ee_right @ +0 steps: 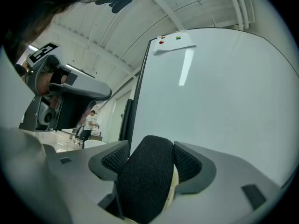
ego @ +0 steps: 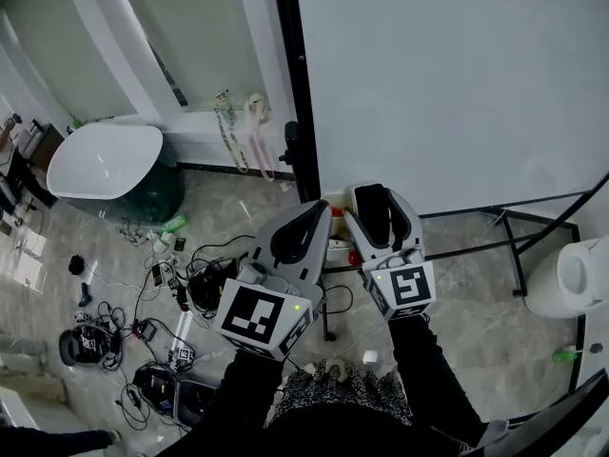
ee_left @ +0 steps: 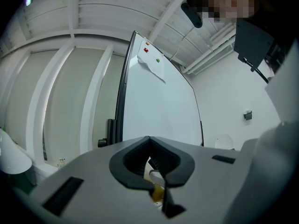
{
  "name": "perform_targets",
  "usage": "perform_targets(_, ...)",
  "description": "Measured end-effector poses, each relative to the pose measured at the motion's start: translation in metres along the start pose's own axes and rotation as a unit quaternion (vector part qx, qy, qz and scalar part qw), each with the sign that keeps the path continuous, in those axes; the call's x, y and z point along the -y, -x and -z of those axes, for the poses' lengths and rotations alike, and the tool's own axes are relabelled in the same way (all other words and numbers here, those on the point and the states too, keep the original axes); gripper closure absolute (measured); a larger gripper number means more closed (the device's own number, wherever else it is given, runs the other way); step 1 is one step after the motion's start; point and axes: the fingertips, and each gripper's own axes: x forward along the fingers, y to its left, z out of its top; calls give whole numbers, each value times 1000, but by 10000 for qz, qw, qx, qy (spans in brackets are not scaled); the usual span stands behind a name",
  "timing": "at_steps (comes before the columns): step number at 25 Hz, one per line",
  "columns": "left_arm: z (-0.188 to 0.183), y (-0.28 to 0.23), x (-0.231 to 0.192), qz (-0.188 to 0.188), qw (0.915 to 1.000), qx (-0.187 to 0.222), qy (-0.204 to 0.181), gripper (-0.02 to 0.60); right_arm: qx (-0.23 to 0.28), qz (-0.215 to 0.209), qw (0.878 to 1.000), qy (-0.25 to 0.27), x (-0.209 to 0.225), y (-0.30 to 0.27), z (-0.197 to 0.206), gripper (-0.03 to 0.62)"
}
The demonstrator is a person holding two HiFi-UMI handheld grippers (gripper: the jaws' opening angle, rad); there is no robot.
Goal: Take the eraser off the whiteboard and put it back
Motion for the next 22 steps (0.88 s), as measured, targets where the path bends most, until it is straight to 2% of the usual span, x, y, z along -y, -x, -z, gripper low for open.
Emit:
perform_targets(6, -3, 1, 2, 18, 10000, 45, 12, 575, 206, -150, 9997, -24, -3, 1, -23, 306)
perform_targets(11, -5, -2, 11, 32, 10000, 67, -5, 575, 3, -370, 9993, 111, -9, -1, -13, 306)
perform_targets(22, -9, 3, 12, 48, 9999, 84, -44, 575, -88, -195, 9997, 151, -5, 7, -8, 306)
